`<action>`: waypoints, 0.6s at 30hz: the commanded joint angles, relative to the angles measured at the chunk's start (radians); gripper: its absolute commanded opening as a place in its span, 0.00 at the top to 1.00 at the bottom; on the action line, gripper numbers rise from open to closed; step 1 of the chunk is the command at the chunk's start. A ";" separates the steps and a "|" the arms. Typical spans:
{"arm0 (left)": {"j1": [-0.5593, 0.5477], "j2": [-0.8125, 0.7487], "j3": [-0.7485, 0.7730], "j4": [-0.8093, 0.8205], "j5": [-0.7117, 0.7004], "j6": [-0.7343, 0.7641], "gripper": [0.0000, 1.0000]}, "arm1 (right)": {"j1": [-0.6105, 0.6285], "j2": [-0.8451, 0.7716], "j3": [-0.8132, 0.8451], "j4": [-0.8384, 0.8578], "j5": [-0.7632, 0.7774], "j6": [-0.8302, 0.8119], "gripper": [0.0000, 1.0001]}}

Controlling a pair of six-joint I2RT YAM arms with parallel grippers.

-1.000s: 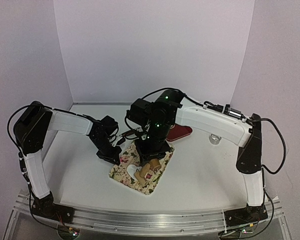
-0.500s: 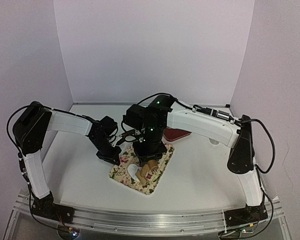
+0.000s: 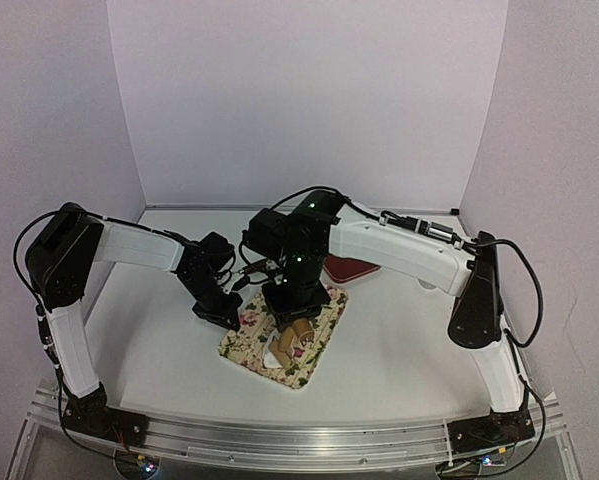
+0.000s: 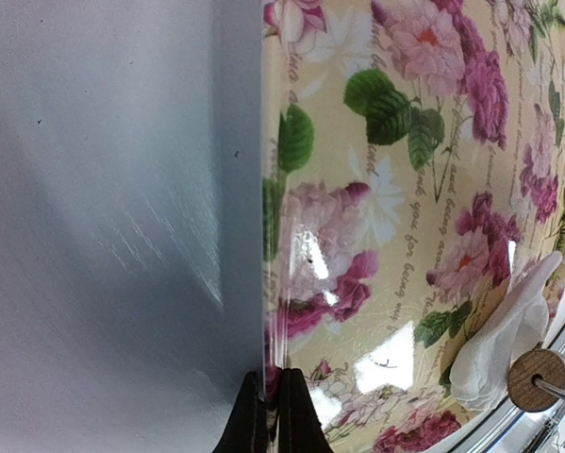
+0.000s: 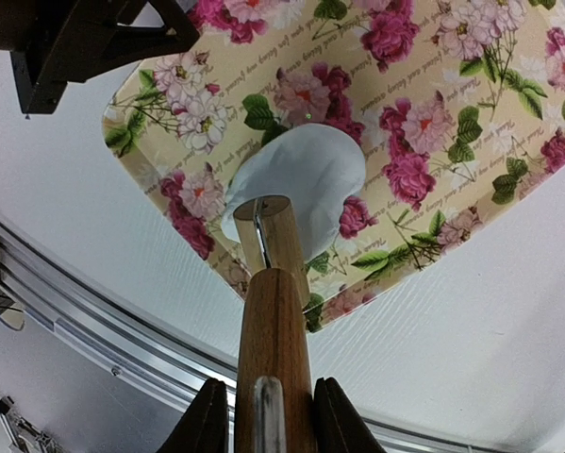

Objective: Roll out the dumpling wrappers from the dough

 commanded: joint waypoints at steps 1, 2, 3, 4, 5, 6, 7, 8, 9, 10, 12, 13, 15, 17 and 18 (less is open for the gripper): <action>-0.002 0.004 -0.013 -0.005 -0.025 -0.004 1.00 | -0.002 0.020 0.085 -0.070 0.021 -0.019 1.00; -0.003 0.006 -0.011 -0.006 -0.025 -0.003 1.00 | -0.001 0.023 0.094 -0.072 0.021 -0.021 1.00; -0.005 0.009 -0.008 -0.006 -0.024 -0.002 1.00 | -0.001 0.027 0.102 -0.075 0.021 -0.024 1.00; -0.006 0.011 -0.007 -0.006 -0.024 -0.002 1.00 | -0.001 0.034 0.107 -0.077 0.019 -0.025 1.00; -0.008 0.013 -0.006 -0.006 -0.024 -0.002 1.00 | -0.001 0.039 0.109 -0.078 0.016 -0.027 1.00; -0.008 0.014 -0.005 -0.006 -0.024 -0.002 1.00 | -0.001 0.043 0.110 -0.080 0.014 -0.029 1.00; -0.009 0.015 -0.004 -0.006 -0.023 -0.003 1.00 | -0.001 0.048 0.110 -0.081 0.014 -0.031 1.00; -0.011 0.017 -0.002 -0.006 -0.023 -0.004 1.00 | -0.002 0.052 0.110 -0.084 0.014 -0.032 1.00; -0.011 0.018 -0.001 -0.006 -0.022 -0.004 1.00 | -0.002 0.057 0.110 -0.084 0.013 -0.035 1.00; -0.012 0.020 0.000 -0.005 -0.022 -0.004 1.00 | -0.002 0.062 0.110 -0.085 0.011 -0.037 1.00; -0.013 0.020 -0.001 -0.004 -0.022 -0.005 1.00 | -0.001 0.073 0.109 -0.089 0.012 -0.040 1.00; -0.013 0.020 -0.001 -0.004 -0.022 -0.006 1.00 | -0.001 0.079 0.107 -0.091 0.013 -0.041 1.00; -0.013 0.021 -0.002 -0.005 -0.022 -0.007 1.00 | -0.001 0.089 0.106 -0.101 0.015 -0.040 1.00; -0.014 0.020 -0.002 -0.005 -0.023 -0.006 1.00 | -0.001 0.095 0.099 -0.112 0.020 -0.039 1.00; -0.015 0.019 -0.003 -0.004 -0.024 -0.006 1.00 | -0.001 0.095 0.093 -0.112 0.020 -0.040 1.00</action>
